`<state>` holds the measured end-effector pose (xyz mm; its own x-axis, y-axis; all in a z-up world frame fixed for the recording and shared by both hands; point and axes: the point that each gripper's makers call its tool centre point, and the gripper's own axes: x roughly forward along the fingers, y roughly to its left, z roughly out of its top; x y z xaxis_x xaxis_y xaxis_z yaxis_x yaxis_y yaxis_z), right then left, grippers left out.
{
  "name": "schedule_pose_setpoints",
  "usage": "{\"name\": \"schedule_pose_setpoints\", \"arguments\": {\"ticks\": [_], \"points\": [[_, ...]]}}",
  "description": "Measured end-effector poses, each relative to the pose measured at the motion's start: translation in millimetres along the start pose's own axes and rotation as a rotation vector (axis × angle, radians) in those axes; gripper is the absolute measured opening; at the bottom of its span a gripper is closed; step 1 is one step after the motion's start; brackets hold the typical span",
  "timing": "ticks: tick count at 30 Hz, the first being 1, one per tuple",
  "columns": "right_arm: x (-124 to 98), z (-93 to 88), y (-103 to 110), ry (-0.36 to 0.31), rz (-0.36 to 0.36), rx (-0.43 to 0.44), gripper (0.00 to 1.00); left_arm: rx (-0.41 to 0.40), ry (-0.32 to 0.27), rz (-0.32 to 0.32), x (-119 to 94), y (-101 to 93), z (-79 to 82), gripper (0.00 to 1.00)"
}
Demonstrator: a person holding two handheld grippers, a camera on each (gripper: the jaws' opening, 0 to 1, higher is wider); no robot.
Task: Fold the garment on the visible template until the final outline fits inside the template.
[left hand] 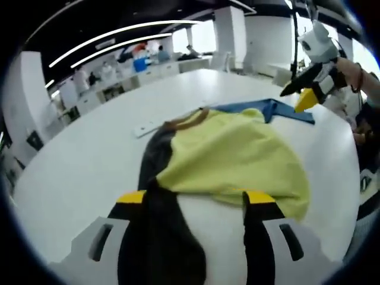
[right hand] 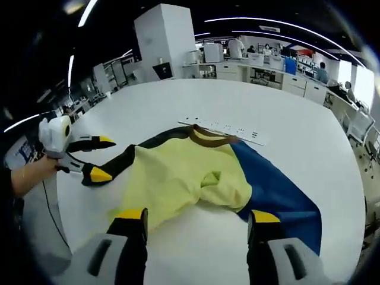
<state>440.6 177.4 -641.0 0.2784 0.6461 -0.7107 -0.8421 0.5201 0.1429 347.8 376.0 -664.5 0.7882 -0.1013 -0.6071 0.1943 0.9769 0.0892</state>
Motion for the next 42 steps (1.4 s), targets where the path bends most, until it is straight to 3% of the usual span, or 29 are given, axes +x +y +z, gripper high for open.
{"name": "schedule_pose_setpoints", "arguments": {"ticks": [18,23,27,33,42], "points": [[18,-31.4,54,-0.016,0.110,0.002,0.55,-0.021,0.021,-0.106,-8,-58.8,-29.7,0.44],[21,-35.0,59,-0.028,0.110,0.000,0.50,-0.018,0.028,-0.130,-6,-72.0,-35.0,0.38],[24,-36.3,58,-0.046,0.099,0.026,0.44,-0.020,0.068,-0.158,-3,-86.1,-47.6,0.30],[27,-39.4,57,-0.052,0.089,0.053,0.39,-0.038,0.085,-0.174,-2,-91.6,-52.8,0.23],[29,-46.7,60,-0.050,0.086,0.094,0.32,0.035,0.119,-0.174,0,-98.8,-64.8,0.16]]}}
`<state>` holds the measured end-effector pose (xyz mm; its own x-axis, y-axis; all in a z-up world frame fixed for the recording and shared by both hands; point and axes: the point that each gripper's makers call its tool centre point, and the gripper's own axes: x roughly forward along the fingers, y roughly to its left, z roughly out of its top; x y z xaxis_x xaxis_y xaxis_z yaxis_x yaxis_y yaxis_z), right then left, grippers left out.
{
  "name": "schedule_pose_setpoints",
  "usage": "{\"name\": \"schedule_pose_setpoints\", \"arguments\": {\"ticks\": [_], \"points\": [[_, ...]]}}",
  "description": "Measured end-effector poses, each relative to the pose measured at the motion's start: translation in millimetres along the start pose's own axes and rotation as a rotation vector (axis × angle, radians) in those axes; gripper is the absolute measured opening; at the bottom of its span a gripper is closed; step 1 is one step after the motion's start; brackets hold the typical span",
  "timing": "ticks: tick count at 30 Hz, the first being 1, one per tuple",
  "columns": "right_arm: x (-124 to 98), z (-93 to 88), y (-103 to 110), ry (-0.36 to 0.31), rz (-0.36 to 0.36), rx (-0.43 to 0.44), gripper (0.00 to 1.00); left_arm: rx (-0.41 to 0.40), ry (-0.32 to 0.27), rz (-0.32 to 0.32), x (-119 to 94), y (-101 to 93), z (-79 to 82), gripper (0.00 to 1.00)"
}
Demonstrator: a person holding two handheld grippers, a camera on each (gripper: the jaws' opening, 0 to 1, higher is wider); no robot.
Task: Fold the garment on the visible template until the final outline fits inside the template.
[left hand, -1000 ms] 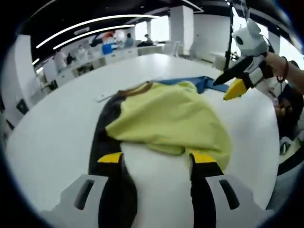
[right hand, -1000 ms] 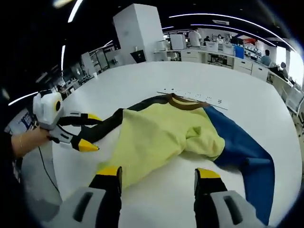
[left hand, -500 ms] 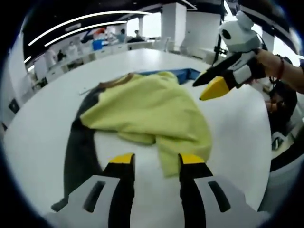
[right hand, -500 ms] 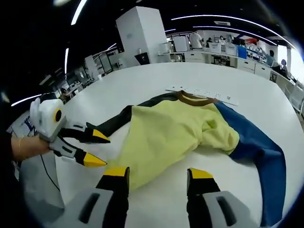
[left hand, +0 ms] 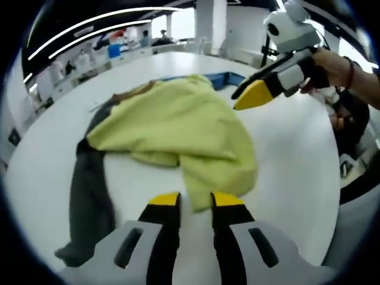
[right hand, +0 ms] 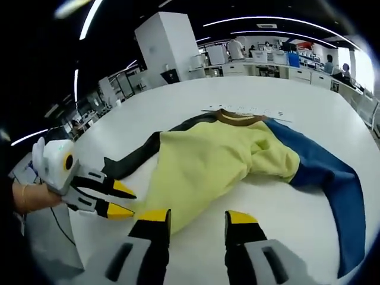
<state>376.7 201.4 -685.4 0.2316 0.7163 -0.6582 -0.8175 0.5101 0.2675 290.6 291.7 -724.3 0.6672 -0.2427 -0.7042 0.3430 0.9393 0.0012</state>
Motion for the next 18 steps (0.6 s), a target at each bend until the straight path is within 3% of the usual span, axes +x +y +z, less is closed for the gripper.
{"name": "schedule_pose_setpoints", "arguments": {"ticks": [8,12,18], "points": [[1,0.5,1,-0.013,-0.005,0.016,0.29,-0.008,-0.007,0.001,0,-3.6,-0.2,0.08],[5,-1.6,-1,-0.011,-0.006,0.028,0.28,-0.019,-0.010,0.001,2,-4.5,0.5,0.00],[11,-1.9,-1,-0.017,0.001,0.055,0.21,0.027,-0.009,0.002,-1,-5.4,3.4,0.00]]}}
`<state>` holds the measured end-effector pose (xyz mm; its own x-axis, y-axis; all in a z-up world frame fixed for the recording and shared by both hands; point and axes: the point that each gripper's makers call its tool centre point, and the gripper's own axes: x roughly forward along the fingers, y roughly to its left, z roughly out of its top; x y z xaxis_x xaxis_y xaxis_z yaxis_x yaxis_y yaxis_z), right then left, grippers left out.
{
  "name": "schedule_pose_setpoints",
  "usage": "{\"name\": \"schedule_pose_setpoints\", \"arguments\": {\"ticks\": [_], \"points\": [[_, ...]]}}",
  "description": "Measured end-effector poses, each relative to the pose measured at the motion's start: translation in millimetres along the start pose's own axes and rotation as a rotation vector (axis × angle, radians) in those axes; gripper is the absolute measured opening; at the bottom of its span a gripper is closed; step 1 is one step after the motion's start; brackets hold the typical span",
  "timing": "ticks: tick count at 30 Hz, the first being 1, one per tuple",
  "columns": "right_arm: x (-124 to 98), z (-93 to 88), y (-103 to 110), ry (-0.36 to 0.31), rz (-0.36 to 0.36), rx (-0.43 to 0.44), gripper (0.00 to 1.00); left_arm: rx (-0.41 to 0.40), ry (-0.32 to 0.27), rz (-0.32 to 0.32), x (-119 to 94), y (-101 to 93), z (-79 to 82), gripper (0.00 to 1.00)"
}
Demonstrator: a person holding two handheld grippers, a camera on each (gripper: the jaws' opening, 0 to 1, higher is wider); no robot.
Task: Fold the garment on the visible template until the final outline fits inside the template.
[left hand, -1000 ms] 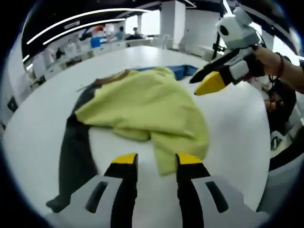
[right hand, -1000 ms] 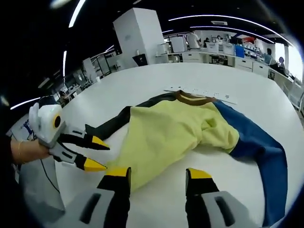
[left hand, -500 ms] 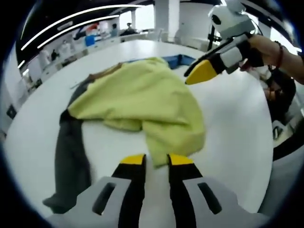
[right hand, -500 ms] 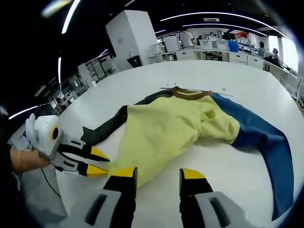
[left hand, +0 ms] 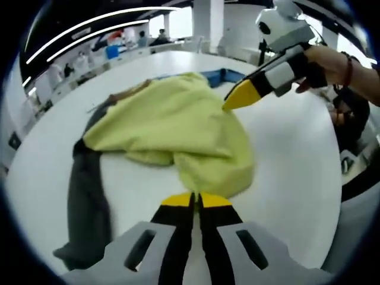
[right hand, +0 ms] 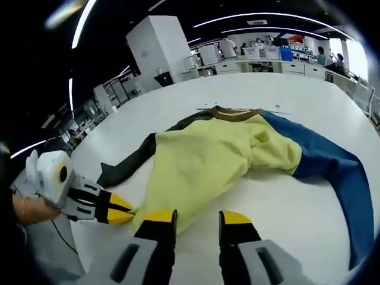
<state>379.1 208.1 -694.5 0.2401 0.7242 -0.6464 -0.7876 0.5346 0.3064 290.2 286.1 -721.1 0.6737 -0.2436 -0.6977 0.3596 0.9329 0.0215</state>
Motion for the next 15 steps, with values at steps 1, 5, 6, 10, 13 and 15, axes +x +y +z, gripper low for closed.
{"name": "schedule_pose_setpoints", "arguments": {"ticks": [1,5,6,10,13,15], "points": [[1,0.5,0,-0.001,0.004,-0.001,0.18,-0.001,-0.006,-0.001,-1,0.0,1.7,0.00],[3,1.8,3,0.000,0.025,0.009,0.07,0.001,-0.046,0.009,-9,4.3,12.5,0.00],[4,1.5,3,0.002,0.027,0.009,0.05,-0.001,-0.054,0.013,-11,5.6,14.5,0.00],[5,2.7,5,0.001,0.038,-0.017,0.00,-0.007,-0.075,0.022,-17,10.3,21.7,0.00],[1,12.1,9,-0.021,0.049,-0.027,0.00,-0.001,-0.096,0.032,-24,14.6,30.4,0.00],[-3,25.1,12,-0.056,0.063,-0.023,0.00,0.002,-0.112,0.041,-28,18.2,36.8,0.00]]}}
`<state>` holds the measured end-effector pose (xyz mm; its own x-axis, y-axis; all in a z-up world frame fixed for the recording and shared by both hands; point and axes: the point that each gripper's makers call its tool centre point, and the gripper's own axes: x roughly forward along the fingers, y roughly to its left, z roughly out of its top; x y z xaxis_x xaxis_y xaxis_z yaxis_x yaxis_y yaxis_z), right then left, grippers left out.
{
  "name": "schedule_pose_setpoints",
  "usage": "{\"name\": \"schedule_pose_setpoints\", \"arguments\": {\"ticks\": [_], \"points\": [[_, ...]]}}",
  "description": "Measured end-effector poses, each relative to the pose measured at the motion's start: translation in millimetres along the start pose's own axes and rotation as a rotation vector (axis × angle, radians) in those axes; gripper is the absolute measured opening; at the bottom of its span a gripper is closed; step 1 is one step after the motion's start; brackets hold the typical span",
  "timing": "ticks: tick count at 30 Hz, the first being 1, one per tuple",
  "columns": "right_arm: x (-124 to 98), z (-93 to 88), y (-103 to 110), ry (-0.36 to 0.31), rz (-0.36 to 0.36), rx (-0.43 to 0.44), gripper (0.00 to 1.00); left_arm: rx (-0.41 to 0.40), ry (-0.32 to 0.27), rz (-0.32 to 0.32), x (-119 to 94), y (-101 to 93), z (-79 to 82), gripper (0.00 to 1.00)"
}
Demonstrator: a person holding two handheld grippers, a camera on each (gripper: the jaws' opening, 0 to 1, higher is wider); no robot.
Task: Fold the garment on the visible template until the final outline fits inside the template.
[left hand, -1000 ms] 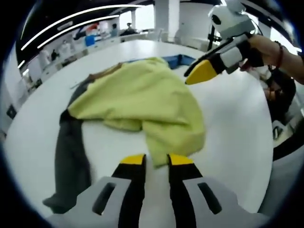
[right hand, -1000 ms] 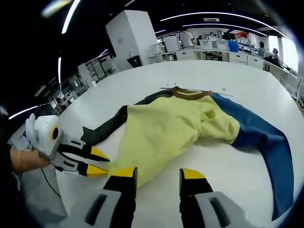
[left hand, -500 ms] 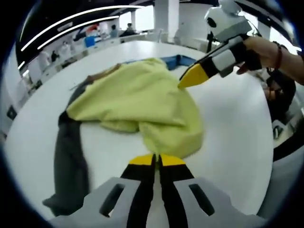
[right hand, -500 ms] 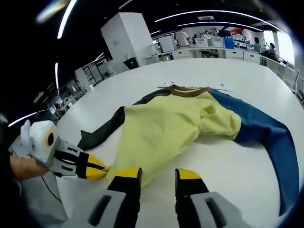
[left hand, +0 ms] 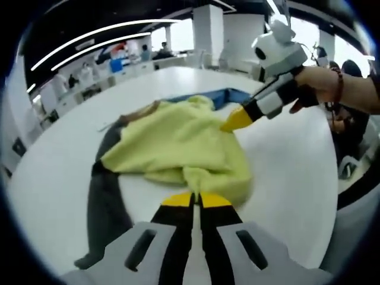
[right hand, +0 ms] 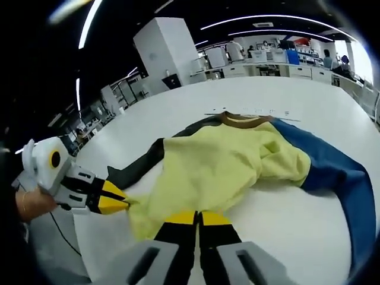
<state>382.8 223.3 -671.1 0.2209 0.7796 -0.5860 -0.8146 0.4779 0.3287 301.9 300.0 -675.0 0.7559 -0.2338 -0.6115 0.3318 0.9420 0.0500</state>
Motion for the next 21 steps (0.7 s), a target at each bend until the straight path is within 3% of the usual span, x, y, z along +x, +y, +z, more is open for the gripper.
{"name": "schedule_pose_setpoints", "arguments": {"ticks": [6,12,21], "points": [[-2,43.9,3,-0.075,0.018,-0.032,0.00,0.036,-0.064,0.058,-10,23.2,30.5,0.00],[7,81.8,-3,-0.113,0.009,-0.058,0.00,0.022,-0.122,0.114,-14,49.3,57.0,0.00],[27,120.3,-11,-0.137,-0.023,-0.101,0.00,0.034,-0.176,0.168,-15,76.7,85.6,0.00]]}}
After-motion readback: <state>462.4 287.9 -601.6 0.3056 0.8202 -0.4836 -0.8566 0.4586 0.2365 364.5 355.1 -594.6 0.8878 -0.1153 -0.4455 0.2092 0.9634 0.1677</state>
